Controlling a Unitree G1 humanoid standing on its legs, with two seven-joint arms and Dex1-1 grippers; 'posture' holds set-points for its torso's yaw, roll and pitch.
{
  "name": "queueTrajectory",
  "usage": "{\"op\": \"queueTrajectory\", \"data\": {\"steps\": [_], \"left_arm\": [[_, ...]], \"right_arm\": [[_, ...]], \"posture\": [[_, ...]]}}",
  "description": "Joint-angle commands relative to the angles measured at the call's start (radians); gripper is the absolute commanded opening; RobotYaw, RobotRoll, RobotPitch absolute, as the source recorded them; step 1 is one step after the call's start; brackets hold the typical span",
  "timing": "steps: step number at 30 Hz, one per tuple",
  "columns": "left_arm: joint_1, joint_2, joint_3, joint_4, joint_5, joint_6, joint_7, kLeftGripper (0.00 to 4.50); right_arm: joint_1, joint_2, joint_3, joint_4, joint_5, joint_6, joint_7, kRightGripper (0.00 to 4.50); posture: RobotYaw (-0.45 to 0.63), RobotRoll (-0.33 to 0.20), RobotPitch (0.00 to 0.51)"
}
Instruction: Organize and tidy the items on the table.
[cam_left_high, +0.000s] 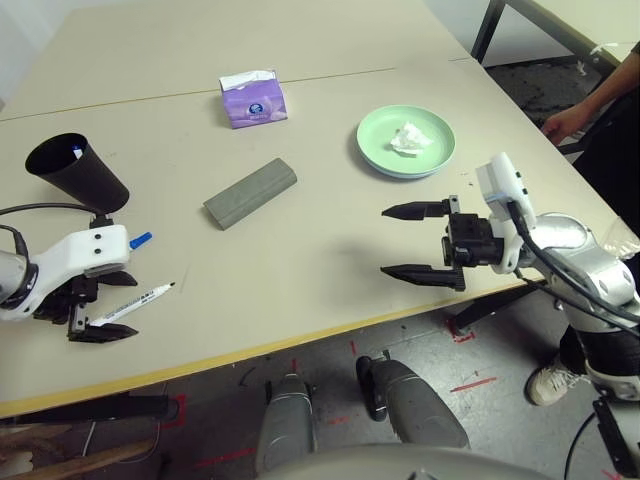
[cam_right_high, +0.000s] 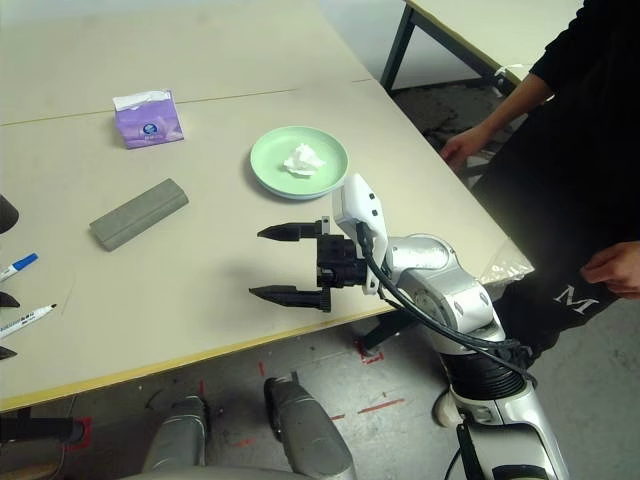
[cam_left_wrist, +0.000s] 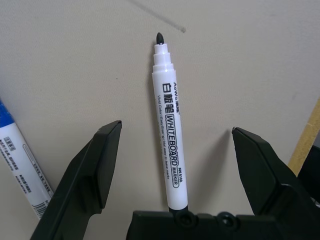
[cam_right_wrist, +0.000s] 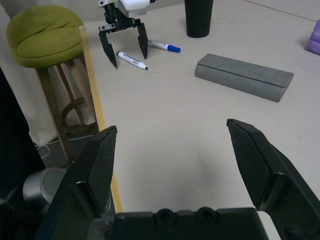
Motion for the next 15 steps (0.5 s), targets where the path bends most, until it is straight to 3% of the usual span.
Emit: {"op": "queueTrajectory", "data": {"steps": [1,15], "left_arm": [[0.020,-0.014,-0.020,-0.001,0.022,-0.016,0.014,4.49],[0.030,-0.051,-0.028,0.052,0.061,-0.107,0.079,4.49]], "right_arm": [[-0.009,-0.005,-0.013,-0.022,0.014,0.009,0.000,4.50],[-0.008,-0.009,-0.015,-0.033,0.020,0.014,-0.002,4.50]], "posture": [[-0.15,0.000,0.194],[-0.16,0.000,0.190]]}}
